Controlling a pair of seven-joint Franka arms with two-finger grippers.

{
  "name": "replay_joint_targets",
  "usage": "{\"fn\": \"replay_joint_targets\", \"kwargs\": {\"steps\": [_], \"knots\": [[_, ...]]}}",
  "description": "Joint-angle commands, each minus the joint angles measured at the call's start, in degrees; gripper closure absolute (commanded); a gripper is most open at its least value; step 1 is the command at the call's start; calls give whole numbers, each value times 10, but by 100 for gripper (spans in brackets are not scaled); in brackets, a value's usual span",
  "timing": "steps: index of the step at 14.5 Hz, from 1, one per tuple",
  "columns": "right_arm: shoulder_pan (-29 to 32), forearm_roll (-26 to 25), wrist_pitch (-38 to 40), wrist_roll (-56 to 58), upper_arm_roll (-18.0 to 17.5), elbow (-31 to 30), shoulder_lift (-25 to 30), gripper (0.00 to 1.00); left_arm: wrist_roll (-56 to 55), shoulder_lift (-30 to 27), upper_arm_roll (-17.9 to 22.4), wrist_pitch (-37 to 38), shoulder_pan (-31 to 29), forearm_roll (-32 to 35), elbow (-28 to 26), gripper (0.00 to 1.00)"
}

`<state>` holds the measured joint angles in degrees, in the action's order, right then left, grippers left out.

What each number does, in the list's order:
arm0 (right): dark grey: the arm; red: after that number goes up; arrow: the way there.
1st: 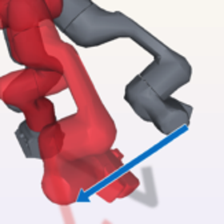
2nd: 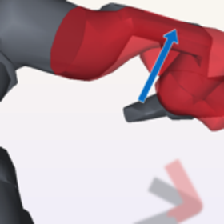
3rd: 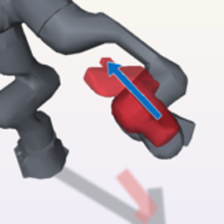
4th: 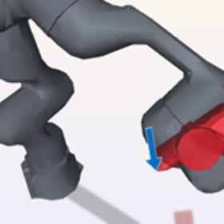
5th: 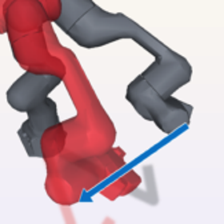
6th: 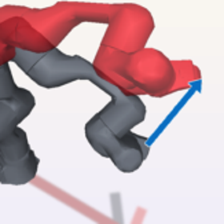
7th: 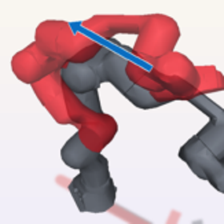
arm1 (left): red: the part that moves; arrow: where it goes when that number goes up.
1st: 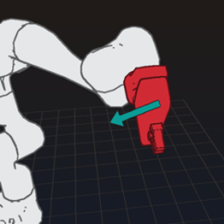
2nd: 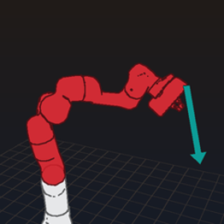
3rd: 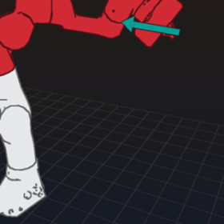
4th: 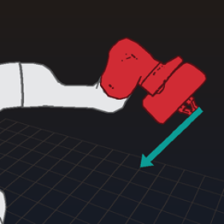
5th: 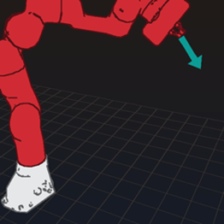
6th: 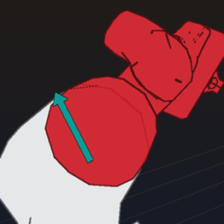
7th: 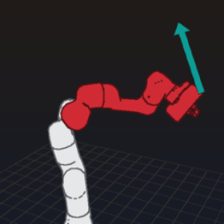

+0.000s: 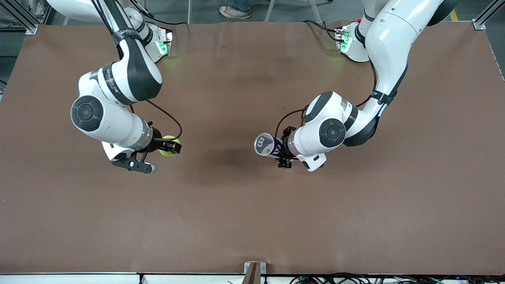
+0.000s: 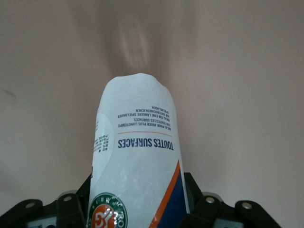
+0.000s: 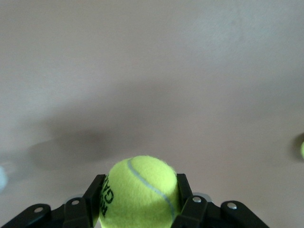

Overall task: Insert tennis ball vertically with right arm
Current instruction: 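Lift the can upright with the left gripper while the right gripper brings the ball, then push the ball into the can opening with the right gripper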

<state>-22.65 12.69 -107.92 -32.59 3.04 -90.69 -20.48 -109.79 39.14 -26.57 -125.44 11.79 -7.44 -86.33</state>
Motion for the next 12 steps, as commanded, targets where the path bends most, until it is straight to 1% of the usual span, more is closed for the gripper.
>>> {"fn": "replay_joint_targets", "kwargs": {"steps": [1,3,6,8,10,12], "knots": [[-12,53,3,-54,4,33,-3,65,32,15,0,-44,15,-49,13,26],[-26,77,3,-91,4,45,-4,65,71,18,-2,-76,19,-112,12,26],[-49,79,1,-149,4,74,-14,65,105,22,-3,-127,32,-181,11,27],[-68,79,-25,-179,4,82,-21,65,128,26,-3,-158,38,-223,9,27],[-85,79,-51,-208,4,88,-29,65,151,25,-3,-193,46,-248,-12,27],[-97,79,-52,-227,4,103,-38,65,167,22,-4,-226,46,-251,-44,27]]}}
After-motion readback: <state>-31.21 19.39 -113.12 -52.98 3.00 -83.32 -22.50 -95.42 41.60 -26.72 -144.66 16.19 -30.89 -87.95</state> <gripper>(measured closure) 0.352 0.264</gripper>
